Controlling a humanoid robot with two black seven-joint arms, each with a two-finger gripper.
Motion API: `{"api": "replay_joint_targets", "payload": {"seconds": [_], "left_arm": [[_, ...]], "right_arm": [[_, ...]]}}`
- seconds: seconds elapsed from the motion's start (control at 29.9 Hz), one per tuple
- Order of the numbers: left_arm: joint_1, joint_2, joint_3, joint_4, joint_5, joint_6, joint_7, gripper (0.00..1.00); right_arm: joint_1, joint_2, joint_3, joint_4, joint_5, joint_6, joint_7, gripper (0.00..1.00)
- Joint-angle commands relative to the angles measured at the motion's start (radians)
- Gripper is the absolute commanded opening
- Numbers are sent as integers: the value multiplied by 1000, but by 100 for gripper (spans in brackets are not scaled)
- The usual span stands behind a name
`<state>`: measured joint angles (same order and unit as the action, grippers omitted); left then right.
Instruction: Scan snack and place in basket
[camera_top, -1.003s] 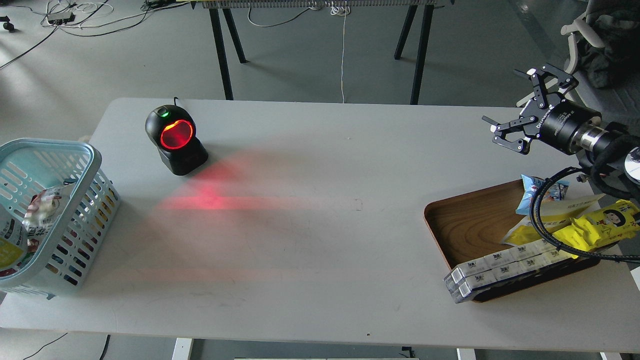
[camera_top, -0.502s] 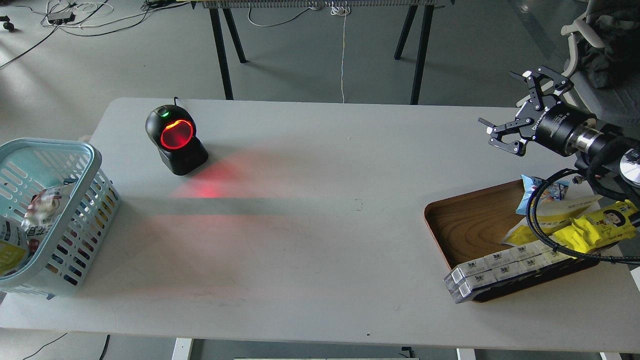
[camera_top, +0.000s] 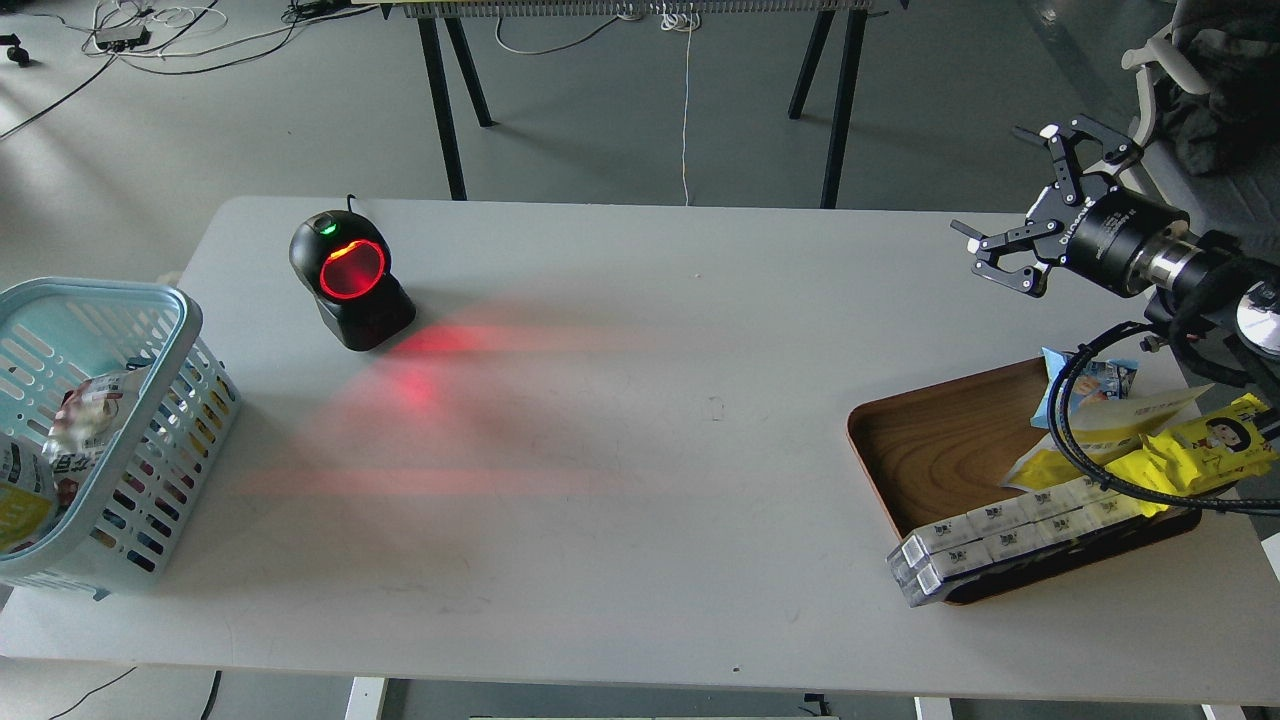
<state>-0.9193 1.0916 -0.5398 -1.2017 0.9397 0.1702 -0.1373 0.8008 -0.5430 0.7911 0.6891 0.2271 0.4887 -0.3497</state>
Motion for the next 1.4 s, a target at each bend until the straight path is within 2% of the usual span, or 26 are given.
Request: {"api": "replay_joint_targets", "payload": {"seconds": [0.0,0.2,0.3,0.47,0.64,0.7,0.8,0.9,1.0,1.1,1.37], "left_arm": [[-61,-162,-20,77,-211,-104,38,98],[-96,-399,-61,348,-562,-303,36,98],[-96,-495,-109,470,-694,-438,38,98],[-78,-588,-131,505,-849,-550,39,99],[-35,-642,-149,504,-967,-567,51,99],[-12,-659,-160,502,-1005,-561,106,99],[2,-685,-176,502,-1018,-560,148,99],[28,-710,-218,501,-1021,-552,151,99],[51,-723,-288,501,-1038,-520,153,99],[86,-725,-327,496,-1044,-528,151,99],[120,-710,-336,495,-1042,-577,151,100]], "right_arm": [[1,-2,10,-2,0,0,3,100],[15,-8,25,16,5,0,5,100],[9,-17,40,87,5,0,5,100],[-52,-92,103,245,5,0,9,100],[-179,-153,212,404,2,-21,12,100],[-213,-170,243,411,2,-22,12,100],[-221,-166,255,382,-2,-30,24,100],[-212,-155,254,330,-2,-39,41,100],[-198,-126,254,303,-2,-123,41,100],[-183,-92,254,306,-2,-193,41,100],[-186,-78,287,308,0,-194,47,100]]}}
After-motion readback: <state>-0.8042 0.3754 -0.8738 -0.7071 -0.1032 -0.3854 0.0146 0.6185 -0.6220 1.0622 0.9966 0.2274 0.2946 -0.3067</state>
